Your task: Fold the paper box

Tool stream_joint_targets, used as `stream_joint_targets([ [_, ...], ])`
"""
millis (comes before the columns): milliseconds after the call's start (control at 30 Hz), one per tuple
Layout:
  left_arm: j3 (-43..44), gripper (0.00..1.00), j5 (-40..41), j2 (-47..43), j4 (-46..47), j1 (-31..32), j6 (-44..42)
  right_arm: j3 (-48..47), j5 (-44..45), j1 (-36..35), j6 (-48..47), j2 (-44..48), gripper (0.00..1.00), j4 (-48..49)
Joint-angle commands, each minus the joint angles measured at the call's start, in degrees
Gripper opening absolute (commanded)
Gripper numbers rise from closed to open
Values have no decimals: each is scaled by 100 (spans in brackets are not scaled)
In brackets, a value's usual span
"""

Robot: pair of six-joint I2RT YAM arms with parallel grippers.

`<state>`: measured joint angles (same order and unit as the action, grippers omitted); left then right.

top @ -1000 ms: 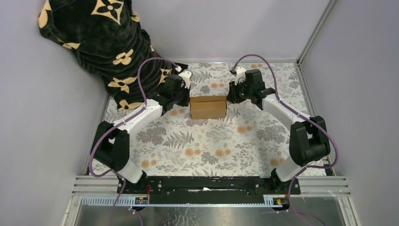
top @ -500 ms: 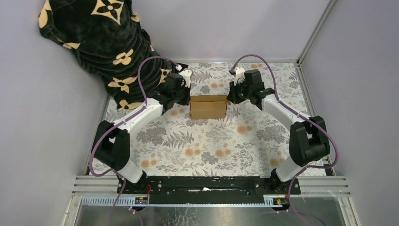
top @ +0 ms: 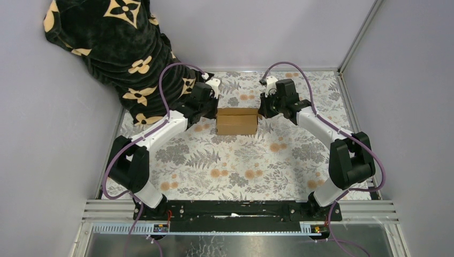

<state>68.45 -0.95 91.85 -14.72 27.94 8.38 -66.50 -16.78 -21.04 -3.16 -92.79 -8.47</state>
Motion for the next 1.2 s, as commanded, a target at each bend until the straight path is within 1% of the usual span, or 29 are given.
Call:
stream_joint_targets([
  [0,170,10,-8,93,-22,127,114,-294,43,-191,89,148,2,-97],
  [133,145,9,40,87,-27,165,152,-416,192,-263,161,84,0,-242],
  [433,143,8,77,80,-33,248,290,-557,585,-495,281,-7,0,-454],
  [467,148,8,207,94,-37,260,327,-562,636,-532,416,-17,0,-468],
  [633,184,8,355,171,-38,392,486,-553,898,-650,557,-54,0,-507],
  [867,273,7,522,279,-36,611,674,-513,1066,-774,637,-72,0,-507],
  [1167,285,6,704,313,-91,727,845,-501,1198,-814,691,-26,0,-535],
])
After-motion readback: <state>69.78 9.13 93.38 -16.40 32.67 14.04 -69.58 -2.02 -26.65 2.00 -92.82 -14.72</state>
